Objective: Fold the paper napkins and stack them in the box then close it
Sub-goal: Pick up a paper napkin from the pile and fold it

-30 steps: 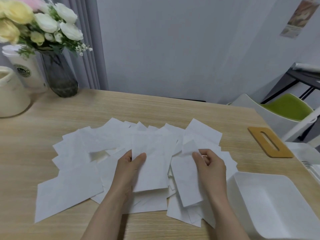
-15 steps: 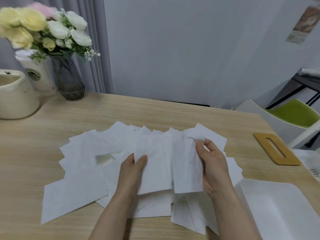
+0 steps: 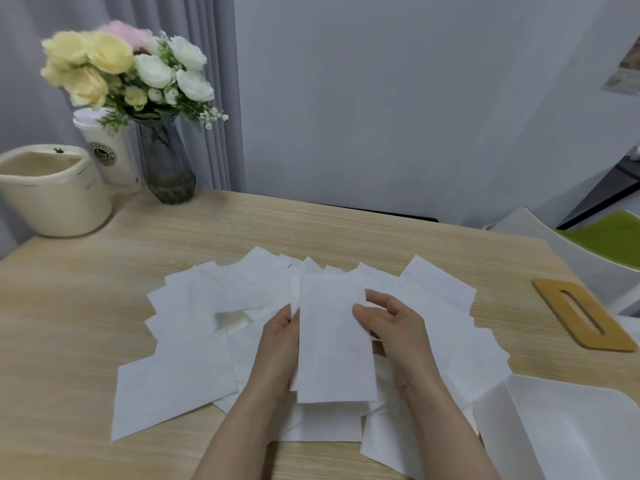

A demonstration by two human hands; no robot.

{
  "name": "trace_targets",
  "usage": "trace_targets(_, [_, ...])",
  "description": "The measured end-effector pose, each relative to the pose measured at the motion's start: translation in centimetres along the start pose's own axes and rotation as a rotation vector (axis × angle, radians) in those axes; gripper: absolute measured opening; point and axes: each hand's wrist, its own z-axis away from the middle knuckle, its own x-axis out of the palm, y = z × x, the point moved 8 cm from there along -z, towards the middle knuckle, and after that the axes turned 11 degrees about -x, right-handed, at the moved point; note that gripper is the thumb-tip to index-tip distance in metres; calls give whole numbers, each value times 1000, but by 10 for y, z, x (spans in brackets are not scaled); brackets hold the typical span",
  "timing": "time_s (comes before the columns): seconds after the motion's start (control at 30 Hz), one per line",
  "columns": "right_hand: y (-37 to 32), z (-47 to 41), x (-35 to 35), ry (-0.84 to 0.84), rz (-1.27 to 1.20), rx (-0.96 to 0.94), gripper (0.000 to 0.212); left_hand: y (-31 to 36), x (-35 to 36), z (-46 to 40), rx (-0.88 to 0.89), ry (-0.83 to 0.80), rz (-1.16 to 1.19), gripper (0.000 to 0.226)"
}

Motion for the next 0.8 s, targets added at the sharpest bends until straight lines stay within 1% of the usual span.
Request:
trace_targets(0.1, [0,-1,1,31,16,-11,18,3,2,2,18,0,-9,21])
trace_targets(0.2, [-1,-2,-3,88,27,-34,15,5,-2,3,52,67,-44,29])
trace_targets(0.33, [-5,-4,-6,123,22,-73,13,-1,-11,2,21,122,-4,34])
trace_targets(0.4, [-6,-4,-5,140,11,-85,13,-5,-11,0,-16,113,1,39])
trace_targets(0.47, [-7,-4,-4,165,10,-106,12,-3,-6,0,-8,63,4,46])
trace_targets(0.57, [-7,-6,-2,210,0,-146,12,4,6,2,48,-11,-15,43])
trace_targets(0.63, [-6,-5,0,229,-14,-151,12,5,6,2,74,-13,-18,29])
trace_targets(0.7, [-5,-3,2,236,-28,-159,12,4,5,0,70,-9,-3,23])
trace_targets(0.73, [-6,-2,2,243,-13,-182,14,2,4,-1,66,-7,7,23])
trace_targets(0.8, [-10,2,-1,263,105,-255,21,1,2,-1,53,-5,37,24])
